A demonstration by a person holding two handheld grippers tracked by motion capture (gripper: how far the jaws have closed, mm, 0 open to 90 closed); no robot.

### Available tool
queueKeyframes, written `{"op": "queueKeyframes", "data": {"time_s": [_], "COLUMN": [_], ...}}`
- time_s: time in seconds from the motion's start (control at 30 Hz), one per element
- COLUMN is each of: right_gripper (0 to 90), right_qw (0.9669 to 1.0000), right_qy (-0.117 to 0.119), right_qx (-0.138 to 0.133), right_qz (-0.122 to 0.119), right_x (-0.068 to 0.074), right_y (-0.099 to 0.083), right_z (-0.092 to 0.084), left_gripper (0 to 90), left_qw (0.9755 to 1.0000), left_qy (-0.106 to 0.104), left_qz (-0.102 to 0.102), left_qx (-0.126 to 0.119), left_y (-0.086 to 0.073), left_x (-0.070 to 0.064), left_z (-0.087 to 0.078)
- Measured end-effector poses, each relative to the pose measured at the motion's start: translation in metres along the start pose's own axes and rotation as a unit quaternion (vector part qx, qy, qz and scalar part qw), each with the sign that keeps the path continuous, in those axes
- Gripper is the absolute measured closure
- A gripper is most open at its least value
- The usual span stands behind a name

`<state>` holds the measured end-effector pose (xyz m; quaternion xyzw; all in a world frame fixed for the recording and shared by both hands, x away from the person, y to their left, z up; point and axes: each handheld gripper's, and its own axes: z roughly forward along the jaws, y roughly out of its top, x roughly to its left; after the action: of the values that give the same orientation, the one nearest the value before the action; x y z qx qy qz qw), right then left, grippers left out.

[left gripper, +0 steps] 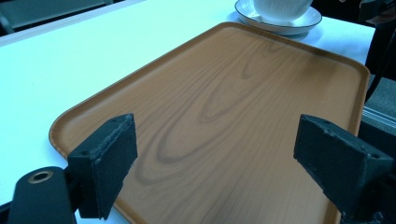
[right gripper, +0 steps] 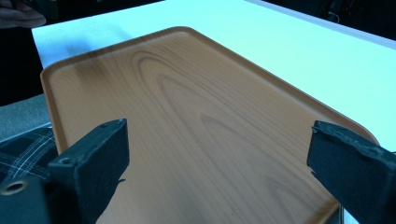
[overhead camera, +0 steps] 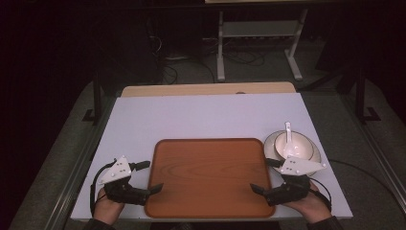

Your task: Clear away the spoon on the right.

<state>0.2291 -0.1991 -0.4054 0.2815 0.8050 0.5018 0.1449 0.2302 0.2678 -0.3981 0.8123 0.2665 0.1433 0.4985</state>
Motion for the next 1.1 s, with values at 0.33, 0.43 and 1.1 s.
{"op": "queueKeyframes", "data": {"time_s": [0.33,0.43,1.1], "right_gripper": [4.9,4.9,5.4], "right_qw": [1.0000,1.0000,0.9997], "right_qy": [0.000,-0.003,-0.022], "right_qx": [-0.002,0.000,-0.006], "right_qz": [0.002,0.003,-0.003], "right_x": [-0.003,-0.005,-0.017], "right_y": [0.004,0.004,0.019], "right_z": [-0.002,-0.002,-0.004], "left_gripper": [12.8,12.8,12.8], "left_qw": [1.0000,1.0000,1.0000], "left_qy": [0.000,-0.001,0.003], "left_qz": [-0.001,-0.001,-0.006], "left_qx": [-0.001,-0.001,-0.002], "left_y": [0.001,0.000,-0.001], "left_x": [0.001,0.001,0.001], "left_z": [0.001,0.001,-0.001]}}
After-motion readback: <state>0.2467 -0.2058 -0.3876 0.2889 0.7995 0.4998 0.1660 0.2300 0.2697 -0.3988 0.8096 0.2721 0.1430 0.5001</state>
